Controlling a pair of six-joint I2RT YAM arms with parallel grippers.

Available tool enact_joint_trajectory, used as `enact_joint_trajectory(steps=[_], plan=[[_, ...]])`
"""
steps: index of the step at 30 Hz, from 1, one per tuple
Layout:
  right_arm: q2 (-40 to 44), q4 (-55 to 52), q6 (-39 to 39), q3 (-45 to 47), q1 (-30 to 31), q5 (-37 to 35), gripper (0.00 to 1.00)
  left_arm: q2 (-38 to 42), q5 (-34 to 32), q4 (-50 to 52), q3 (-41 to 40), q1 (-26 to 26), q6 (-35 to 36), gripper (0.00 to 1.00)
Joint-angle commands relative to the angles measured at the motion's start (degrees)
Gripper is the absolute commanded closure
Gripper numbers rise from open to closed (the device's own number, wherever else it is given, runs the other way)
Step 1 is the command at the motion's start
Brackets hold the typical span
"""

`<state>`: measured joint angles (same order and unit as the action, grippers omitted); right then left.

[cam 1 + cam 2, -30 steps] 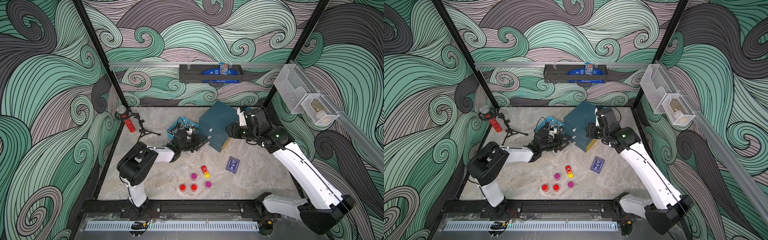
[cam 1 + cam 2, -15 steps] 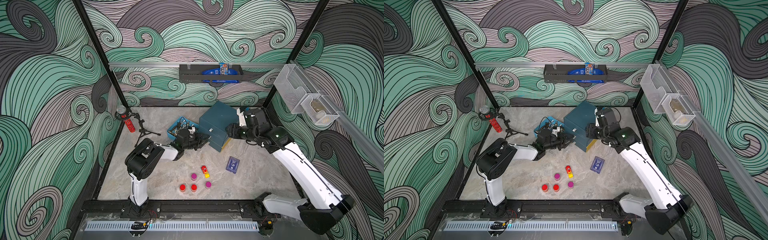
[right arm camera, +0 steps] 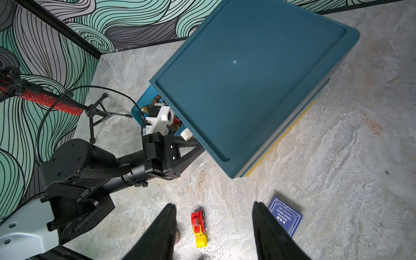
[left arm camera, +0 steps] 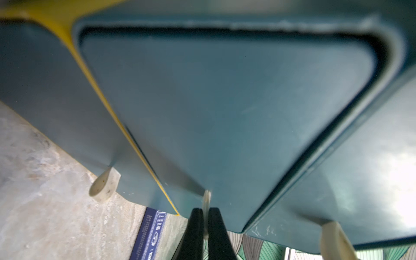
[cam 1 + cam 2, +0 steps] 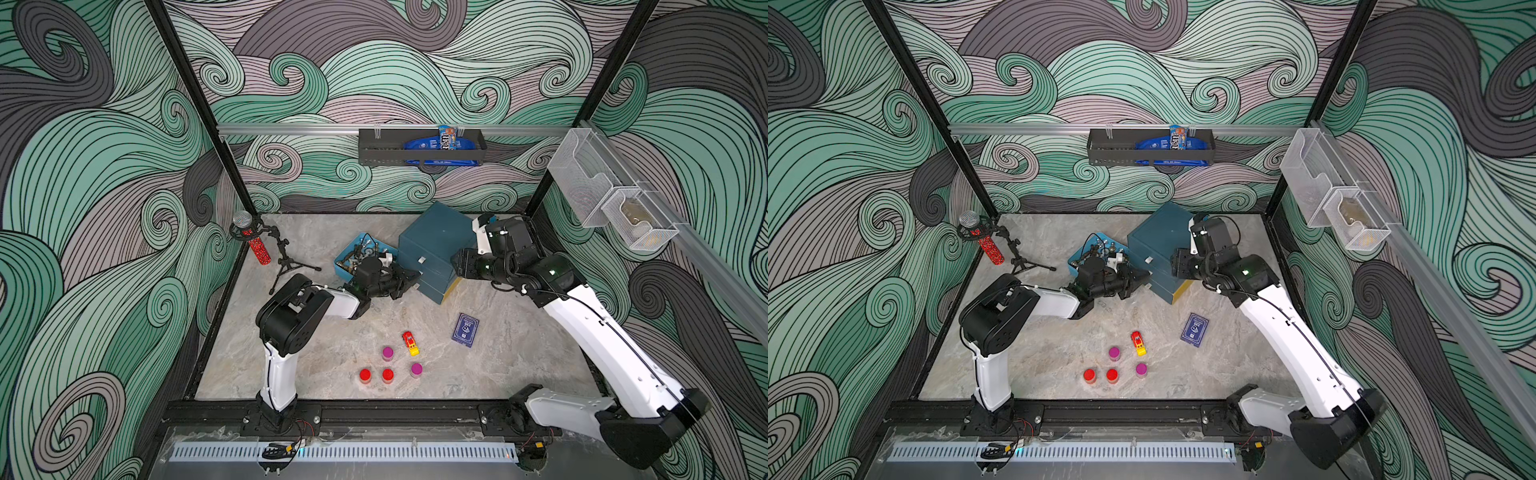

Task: Put the paint cans in the drawer according to color
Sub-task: Open the drawer in the storage box.

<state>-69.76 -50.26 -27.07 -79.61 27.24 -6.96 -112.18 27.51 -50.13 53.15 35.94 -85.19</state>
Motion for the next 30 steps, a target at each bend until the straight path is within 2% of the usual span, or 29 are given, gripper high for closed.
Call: enact_joint_trajectory(steps=[1, 6, 12, 19, 24, 30], plan=[[0.63, 0.6, 1.31, 1.33, -0.2, 0.38, 0.43, 0.14, 0.01, -1.0, 1.23, 0.53, 0.68, 1.0], [2.45, 0.54, 1.53, 3.92, -0.25, 0.79, 0.43, 3.69, 0.66, 1.13, -1.82, 0.53, 2.42, 1.0], [3.91, 0.5, 2.52, 6.41, 0.01, 2.64, 0.43, 12.22, 2.01, 2.84, -12.5, 0.82, 4.08, 1.0], [6.57, -0.12, 1.89, 12.08, 6.03, 1.16, 0.46, 21.09, 1.64, 5.95, -21.71, 0.98, 5.49, 1.0], [8.19, -0.12, -1.22, 14.88, 10.26, 0.41, 0.46, 25.34, 0.37, 8.78, -24.77, 1.01, 6.78, 1.0], [7.81, -0.14, -2.0, 14.67, 11.77, -0.29, 0.46, 28.38, -0.26, 11.13, -25.86, 0.97, 7.72, 1.0]])
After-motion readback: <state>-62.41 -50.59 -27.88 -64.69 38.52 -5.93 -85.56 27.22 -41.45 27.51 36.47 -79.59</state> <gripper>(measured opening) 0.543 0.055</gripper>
